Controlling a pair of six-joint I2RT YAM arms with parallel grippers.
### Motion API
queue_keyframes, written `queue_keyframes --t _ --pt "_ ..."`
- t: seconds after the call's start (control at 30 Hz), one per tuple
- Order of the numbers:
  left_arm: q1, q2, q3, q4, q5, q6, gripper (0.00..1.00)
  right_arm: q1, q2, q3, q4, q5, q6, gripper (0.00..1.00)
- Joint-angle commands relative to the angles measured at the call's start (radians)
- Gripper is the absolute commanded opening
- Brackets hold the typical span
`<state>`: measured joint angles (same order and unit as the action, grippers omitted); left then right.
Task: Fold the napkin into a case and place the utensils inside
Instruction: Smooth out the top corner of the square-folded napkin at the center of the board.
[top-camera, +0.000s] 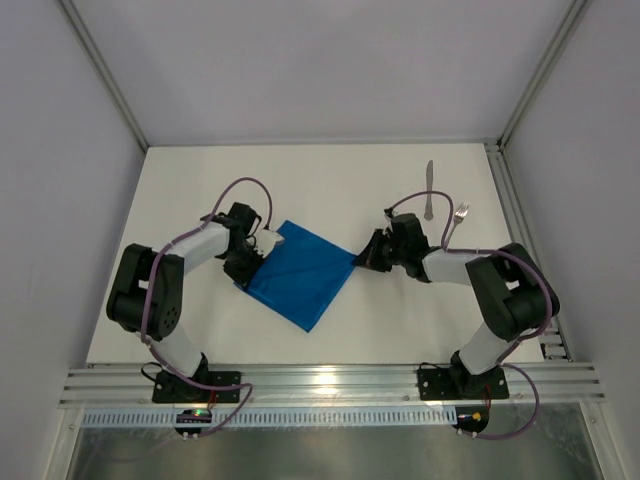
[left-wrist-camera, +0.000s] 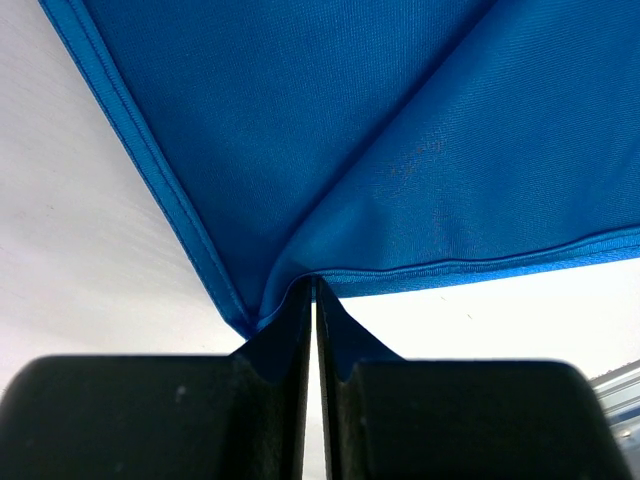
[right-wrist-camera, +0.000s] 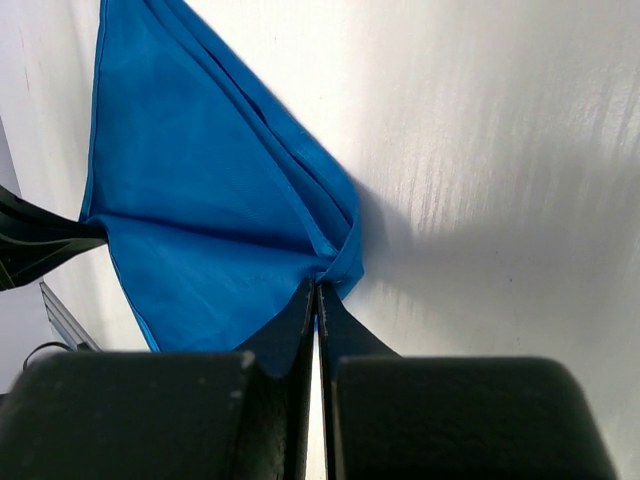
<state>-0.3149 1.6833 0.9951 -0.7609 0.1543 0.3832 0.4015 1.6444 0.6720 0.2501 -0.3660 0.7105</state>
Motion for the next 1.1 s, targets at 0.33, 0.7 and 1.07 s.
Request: queue_keyframes --t 0.33,0.7,1.07 --pt "-0.001 0.030 -0.039 0.061 -0.021 0.033 0.04 -0.038 0.008 -0.026 0.051 0.035 -0.062 0.14" --pt "-0.001 0.021 -0.038 0.057 -0.002 0.031 0.04 -0.039 -0.066 0.011 0.000 -0.014 -0.183 0.20" --pt "-0.001 0.023 -0.036 0.054 -0.004 0.031 0.04 -0.039 0.012 0.026 0.052 -0.025 -0.186 0.29"
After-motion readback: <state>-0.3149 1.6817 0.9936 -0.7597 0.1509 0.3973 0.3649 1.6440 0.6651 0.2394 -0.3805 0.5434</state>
